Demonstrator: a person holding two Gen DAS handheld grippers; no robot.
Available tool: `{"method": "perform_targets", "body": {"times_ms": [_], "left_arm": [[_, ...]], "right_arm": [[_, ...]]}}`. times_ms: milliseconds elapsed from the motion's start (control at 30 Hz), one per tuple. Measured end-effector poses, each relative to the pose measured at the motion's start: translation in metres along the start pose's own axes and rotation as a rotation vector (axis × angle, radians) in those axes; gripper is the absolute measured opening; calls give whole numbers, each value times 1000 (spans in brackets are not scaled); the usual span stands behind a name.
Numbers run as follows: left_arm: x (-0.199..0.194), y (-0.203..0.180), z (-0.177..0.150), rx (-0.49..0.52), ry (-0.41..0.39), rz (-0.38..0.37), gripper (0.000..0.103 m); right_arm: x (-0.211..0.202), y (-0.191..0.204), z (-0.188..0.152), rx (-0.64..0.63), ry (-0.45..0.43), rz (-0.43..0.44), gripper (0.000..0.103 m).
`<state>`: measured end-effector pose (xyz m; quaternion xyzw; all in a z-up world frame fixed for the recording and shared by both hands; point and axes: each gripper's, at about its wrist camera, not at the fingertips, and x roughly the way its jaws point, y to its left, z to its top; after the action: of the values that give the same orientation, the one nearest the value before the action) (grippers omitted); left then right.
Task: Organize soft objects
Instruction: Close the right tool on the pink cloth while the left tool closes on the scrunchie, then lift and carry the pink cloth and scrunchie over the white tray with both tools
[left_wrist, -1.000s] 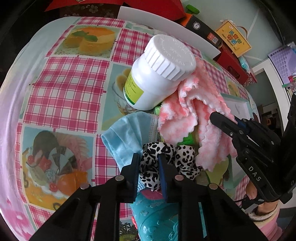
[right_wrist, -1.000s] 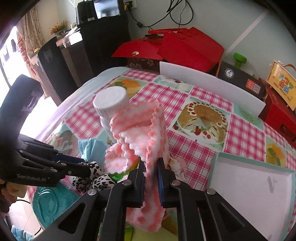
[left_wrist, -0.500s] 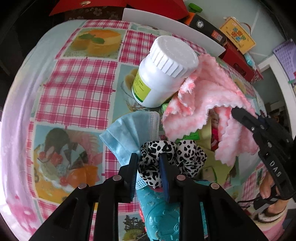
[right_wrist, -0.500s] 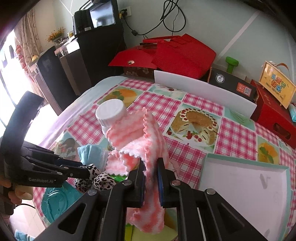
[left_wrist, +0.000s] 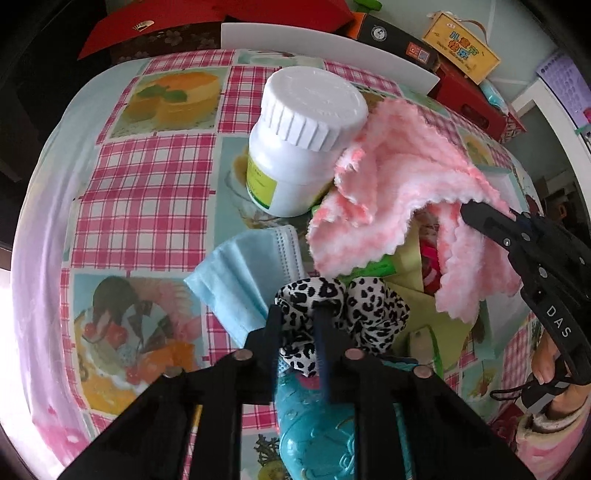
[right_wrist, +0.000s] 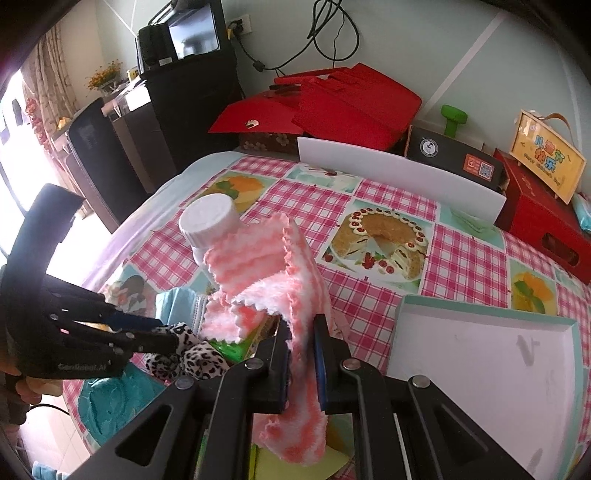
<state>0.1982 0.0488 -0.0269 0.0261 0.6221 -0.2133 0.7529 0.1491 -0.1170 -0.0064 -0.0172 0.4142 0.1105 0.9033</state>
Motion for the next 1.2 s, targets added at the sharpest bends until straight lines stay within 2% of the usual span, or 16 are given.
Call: {"method": "perform_targets", "body": {"times_ms": [200,367,567,767,1033,1200], "left_arm": [[-12,2,0,-31,-50,-38,10],[-43,9,-2,-79,-167,-49,9],[-80,12,-12,-157,-337,-60,5],[-114,4,-17,-157,-475,-76,5],[-148,-38,-11,-95,-609,-129,5],[-151,-81,-1,-36,-638,-176,5]], "right_arm": [[-5,-4,-1,14,-20,-1,12],[-16,-8,1,39,-66,-1,12],[-47,-10,8,61,-179,-14,12],[-94,-18,17,100,-330,-26,12],[-157,-40,14,167,-487,-89,12],[-191,-59,1,202,-549,-201,12]]}}
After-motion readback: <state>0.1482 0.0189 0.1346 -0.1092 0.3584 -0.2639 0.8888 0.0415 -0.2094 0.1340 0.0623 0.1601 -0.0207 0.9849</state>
